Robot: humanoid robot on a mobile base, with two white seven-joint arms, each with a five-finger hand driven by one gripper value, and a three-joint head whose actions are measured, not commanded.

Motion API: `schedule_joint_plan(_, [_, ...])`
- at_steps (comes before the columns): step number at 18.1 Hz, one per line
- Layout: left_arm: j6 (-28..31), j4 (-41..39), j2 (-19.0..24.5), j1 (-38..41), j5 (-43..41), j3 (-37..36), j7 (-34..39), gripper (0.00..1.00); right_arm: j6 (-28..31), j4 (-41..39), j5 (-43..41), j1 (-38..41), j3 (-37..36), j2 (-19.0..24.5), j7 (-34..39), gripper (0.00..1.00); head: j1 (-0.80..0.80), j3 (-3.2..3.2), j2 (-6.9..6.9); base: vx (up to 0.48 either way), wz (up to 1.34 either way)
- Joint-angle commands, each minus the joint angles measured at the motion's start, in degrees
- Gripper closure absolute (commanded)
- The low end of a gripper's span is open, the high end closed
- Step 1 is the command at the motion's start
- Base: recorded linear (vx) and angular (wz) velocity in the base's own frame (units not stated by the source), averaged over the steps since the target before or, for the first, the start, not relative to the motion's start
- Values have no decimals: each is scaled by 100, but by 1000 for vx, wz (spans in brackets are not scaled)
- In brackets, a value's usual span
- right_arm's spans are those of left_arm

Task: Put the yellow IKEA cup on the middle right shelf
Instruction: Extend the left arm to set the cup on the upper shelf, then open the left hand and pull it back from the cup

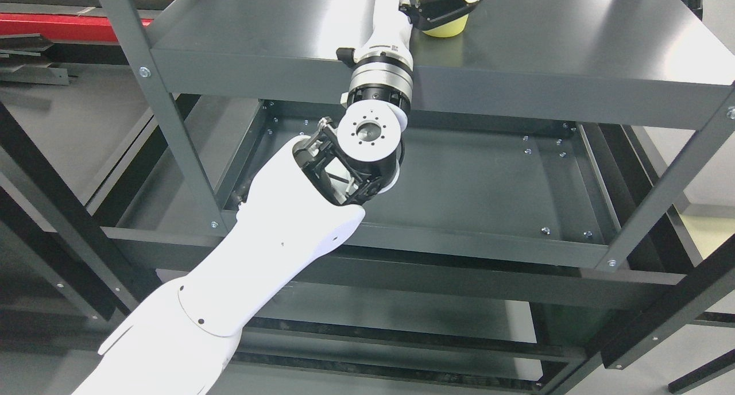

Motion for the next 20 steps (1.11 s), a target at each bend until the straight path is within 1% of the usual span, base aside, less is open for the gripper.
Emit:
schedule_joint_plan(1, [-352,-54,100,58,-199,141,-6,1,4,0,-141,79,97,-100,-4,1,0,0,0,4,-28])
schedule_joint_plan(6, [-1081,-54,100,269,-199,273,-23,1,4,0,-141,70,97,-100,-4,1,0,0,0,1,-6])
schedule_joint_plan(7, [-1291,-63,100,348,-208,281,-136,1,4,0,-141,79,97,-100,-4,1,0,0,0,0,0])
schedule_joint_plan(10, [-2266,-80,100,647,-278,386,-1066,1,4,0,-141,79,97,-100,-4,1,0,0,0,-15,1])
schedule_joint_plan(12, [-2925,-63,100,779,-689,553,-1629,1,4,0,-141,79,97,-100,-4,1,0,0,0,-37,0])
schedule_joint_plan(14, [-3366,-45,100,910,-1015,615,-1877,1,4,0,-141,79,97,-100,-4,1,0,0,0,-61,-2])
schedule_joint_plan(18, [-4069,-54,122,1209,-1411,615,-2114,1,4,0,-141,79,97,-100,-4,1,0,0,0,-65,-5])
schedule_joint_plan(20, [-4421,-45,289,1298,-1570,615,-2369,1,4,-8,-141,79,97,-100,-4,1,0,0,0,-64,0])
